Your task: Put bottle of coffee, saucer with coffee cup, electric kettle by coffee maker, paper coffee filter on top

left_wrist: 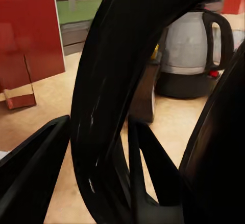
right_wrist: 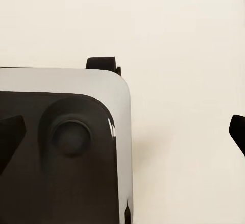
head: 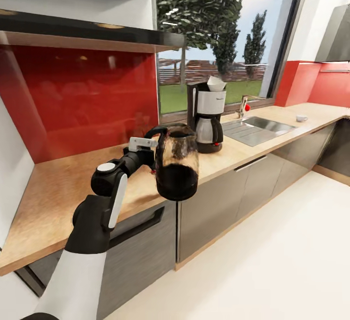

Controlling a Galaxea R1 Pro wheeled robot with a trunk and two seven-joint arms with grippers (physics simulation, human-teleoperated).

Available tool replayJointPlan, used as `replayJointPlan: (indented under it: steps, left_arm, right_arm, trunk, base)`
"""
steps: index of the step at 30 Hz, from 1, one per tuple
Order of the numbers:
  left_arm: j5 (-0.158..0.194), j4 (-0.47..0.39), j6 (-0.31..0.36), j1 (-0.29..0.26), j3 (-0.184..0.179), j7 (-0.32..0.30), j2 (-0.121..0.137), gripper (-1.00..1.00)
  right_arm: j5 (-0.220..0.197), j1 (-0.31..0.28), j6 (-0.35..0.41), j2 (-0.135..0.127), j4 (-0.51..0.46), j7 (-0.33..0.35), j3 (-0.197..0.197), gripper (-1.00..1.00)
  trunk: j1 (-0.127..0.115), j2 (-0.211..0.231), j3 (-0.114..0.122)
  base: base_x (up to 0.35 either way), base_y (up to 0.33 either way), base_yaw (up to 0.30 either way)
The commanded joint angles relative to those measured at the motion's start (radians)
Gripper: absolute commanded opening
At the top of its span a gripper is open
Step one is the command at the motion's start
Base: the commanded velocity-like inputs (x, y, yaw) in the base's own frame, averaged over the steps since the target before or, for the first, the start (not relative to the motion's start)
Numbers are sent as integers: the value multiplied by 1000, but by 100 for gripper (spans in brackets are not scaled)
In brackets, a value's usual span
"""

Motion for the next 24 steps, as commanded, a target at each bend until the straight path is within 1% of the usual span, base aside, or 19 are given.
replayJointPlan:
  steps: [1, 24]
  left_arm:
    - [-5, -2, 5, -1, -2, -8, 0, -100]
    - [-3, -4, 5, -1, -5, -8, 0, -100]
  right_arm:
    - [-7, -1, -3, 0, 1, 5, 1, 100]
    - [-7, -1, -3, 0, 1, 6, 1, 100]
  trunk:
    - [0, -1, -1]
    - [0, -1, -1]
  base:
    - [0, 0, -215]
    - [0, 0, -257]
